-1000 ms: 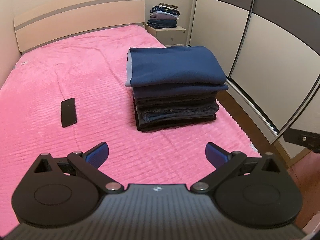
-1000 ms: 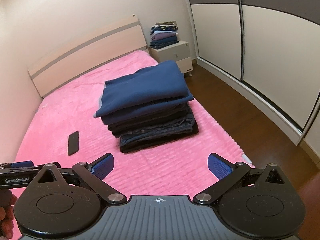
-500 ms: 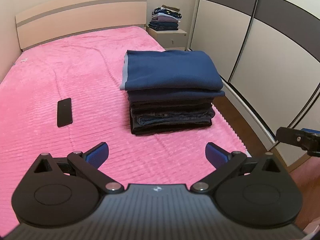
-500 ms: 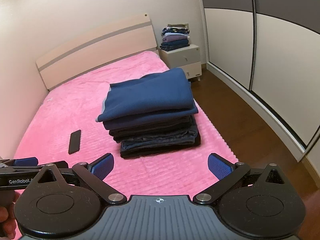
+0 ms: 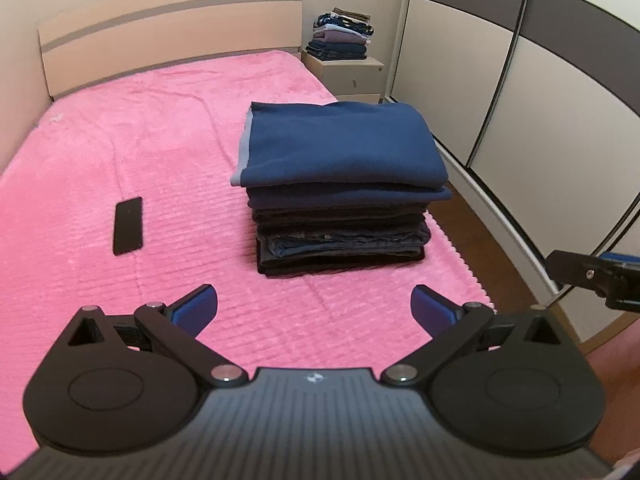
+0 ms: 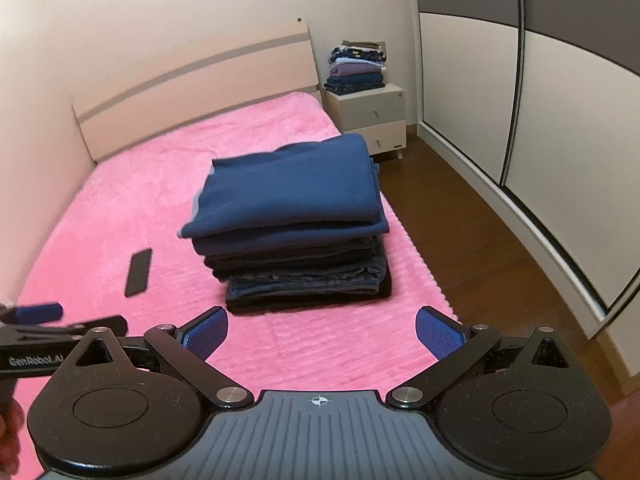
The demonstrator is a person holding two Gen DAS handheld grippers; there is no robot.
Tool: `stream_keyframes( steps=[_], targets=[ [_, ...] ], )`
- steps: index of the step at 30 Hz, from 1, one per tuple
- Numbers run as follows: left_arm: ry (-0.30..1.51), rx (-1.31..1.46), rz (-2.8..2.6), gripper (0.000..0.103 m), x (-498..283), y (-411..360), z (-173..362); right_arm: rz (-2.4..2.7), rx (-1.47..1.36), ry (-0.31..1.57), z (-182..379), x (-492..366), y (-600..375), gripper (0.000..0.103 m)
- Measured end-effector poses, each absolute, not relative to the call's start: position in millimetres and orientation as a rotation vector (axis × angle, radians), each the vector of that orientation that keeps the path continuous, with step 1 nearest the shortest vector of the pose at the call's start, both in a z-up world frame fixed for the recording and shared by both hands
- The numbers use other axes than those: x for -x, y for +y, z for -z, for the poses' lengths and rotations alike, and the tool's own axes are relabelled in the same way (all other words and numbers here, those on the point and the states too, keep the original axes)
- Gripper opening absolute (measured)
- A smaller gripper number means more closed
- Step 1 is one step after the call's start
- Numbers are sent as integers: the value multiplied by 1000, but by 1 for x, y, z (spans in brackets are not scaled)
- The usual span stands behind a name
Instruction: Fold clothes
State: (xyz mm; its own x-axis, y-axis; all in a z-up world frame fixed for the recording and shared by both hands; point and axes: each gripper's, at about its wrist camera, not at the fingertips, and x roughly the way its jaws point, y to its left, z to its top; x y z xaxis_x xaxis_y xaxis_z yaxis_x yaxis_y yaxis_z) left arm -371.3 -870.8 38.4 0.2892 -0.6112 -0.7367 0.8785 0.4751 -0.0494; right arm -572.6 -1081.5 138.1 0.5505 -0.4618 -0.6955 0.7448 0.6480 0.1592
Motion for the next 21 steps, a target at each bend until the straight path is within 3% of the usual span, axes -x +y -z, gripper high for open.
stream_keyframes(
  steps=[21],
  targets=[
    [728,-461,1028,102,371,-877,-38,741,-470,686,-132,561,-1091,102]
  ],
)
